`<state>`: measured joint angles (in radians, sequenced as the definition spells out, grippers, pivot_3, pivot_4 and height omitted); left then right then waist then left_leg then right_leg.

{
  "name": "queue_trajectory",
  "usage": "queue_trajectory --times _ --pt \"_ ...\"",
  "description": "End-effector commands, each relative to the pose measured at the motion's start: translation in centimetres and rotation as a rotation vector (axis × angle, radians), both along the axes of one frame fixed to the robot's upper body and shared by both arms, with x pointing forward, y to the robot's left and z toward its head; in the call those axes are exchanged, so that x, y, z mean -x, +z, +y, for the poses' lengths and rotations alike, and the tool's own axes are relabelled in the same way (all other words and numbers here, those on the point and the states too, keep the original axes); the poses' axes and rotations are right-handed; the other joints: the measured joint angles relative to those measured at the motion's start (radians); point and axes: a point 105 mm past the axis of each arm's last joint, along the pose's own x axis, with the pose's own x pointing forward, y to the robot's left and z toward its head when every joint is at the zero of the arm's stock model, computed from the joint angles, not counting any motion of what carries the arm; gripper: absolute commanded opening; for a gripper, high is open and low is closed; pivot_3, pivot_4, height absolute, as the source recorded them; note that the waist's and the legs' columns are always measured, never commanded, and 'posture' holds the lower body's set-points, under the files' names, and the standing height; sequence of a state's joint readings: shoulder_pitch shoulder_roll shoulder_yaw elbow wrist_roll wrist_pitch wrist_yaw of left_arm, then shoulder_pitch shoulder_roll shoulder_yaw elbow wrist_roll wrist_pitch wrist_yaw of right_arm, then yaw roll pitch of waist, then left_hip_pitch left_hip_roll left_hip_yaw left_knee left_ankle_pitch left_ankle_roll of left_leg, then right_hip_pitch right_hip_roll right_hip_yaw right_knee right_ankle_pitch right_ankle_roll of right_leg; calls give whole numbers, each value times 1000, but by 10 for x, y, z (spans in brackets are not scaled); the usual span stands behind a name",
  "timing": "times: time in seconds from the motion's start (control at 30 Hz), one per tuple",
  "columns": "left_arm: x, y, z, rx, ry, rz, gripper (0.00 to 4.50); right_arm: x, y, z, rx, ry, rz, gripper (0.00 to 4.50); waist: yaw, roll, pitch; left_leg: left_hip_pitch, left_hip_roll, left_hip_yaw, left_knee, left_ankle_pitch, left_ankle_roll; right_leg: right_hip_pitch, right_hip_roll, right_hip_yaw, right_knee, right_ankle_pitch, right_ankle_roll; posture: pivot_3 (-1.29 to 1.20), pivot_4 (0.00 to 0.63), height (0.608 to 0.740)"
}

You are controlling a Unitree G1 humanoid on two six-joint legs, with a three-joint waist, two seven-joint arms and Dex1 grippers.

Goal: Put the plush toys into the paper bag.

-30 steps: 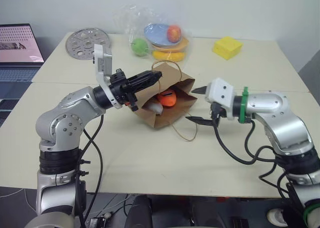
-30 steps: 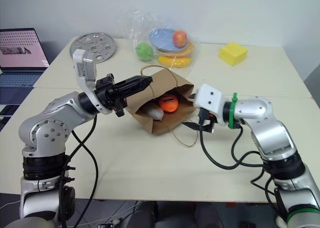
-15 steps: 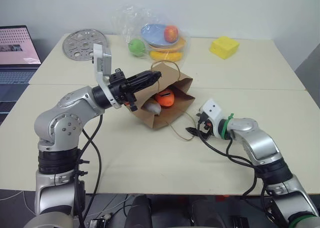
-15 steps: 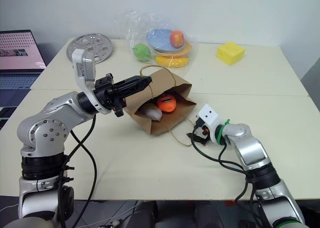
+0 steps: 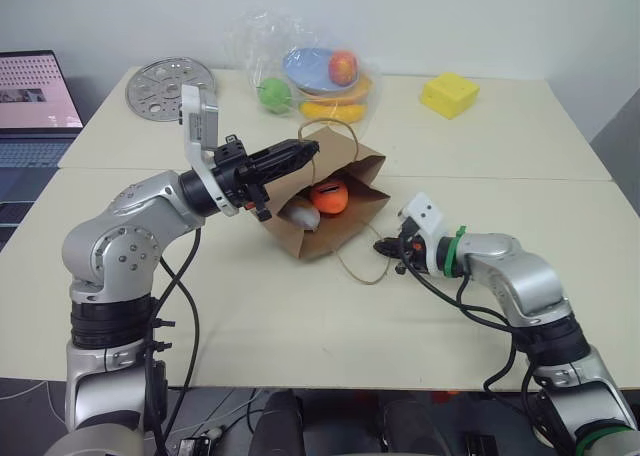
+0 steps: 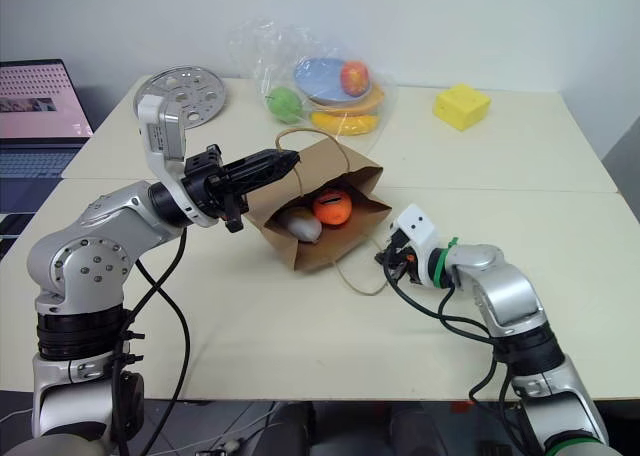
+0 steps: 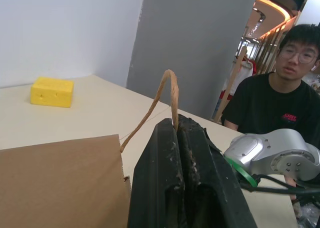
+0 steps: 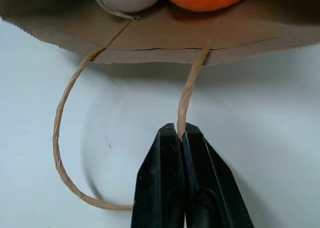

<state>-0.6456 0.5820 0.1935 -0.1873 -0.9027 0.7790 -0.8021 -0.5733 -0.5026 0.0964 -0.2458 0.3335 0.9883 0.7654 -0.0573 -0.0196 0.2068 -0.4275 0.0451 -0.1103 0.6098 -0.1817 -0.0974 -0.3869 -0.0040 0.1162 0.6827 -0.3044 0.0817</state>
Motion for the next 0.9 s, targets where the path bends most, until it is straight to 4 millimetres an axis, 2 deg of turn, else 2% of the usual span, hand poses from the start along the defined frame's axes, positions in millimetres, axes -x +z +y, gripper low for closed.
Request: queue_trajectory --times 0.03,0.13,0.23,0.33,0.47,0.57,0.67,0.7,0.77,0.8,0.9 --pt "3 24 3 4 -5 -84 0 7 51 -3 -96 20 -76 22 0 0 0 0 0 0 0 0 0 0 0 0 0 0 0 0 150 740" --pt "-5 35 2 16 3 -106 0 9 82 -4 -211 20 -15 22 0 0 0 0 0 0 0 0 0 0 0 0 0 0 0 0 150 740" --pt "-11 37 -1 19 3 -107 0 8 95 -2 -269 17 18 22 0 0 0 0 0 0 0 0 0 0 0 0 0 0 0 0 150 740" --pt "-16 33 -5 11 2 -106 0 2 100 -1 -301 -11 36 22 -1 0 0 0 0 0 -2 0 0 0 0 -1 0 0 0 0 150 740" --pt "-35 25 -7 10 62 -102 0 -13 102 0 -331 -76 29 22 0 0 0 -1 0 0 -2 0 0 -1 0 -1 0 0 0 0 150 740" --pt "-36 23 -9 10 38 -103 0 -17 101 2 -340 -107 26 22 -1 0 0 -1 0 0 -2 0 0 -2 0 -1 0 0 0 0 150 740" --pt "-36 23 -7 2 40 -99 0 -19 109 4 -370 -119 3 22 -1 0 0 -1 0 0 -2 0 0 -2 0 -1 0 0 0 0 150 740" --pt "-36 23 -4 -2 41 -94 0 -19 113 4 -381 -122 -10 191 -1 0 0 -2 0 0 -2 0 0 -2 0 -1 0 0 0 0 150 740" --pt "-35 24 3 -11 48 -97 434 -19 120 5 -388 -123 -37 599 -2 0 0 -2 0 0 -2 0 0 -2 0 -1 0 0 0 0 150 740" --pt "-34 26 7 -14 50 -103 619 -18 123 5 -396 -119 -44 929 -2 0 0 -2 0 0 -2 0 0 -2 0 -1 0 0 0 0 150 740" --pt "-31 29 18 -40 67 -123 1544 -13 134 6 -411 -92 -67 1985 -3 1 0 -2 0 0 -2 0 0 -2 0 -1 0 0 0 0 150 740"
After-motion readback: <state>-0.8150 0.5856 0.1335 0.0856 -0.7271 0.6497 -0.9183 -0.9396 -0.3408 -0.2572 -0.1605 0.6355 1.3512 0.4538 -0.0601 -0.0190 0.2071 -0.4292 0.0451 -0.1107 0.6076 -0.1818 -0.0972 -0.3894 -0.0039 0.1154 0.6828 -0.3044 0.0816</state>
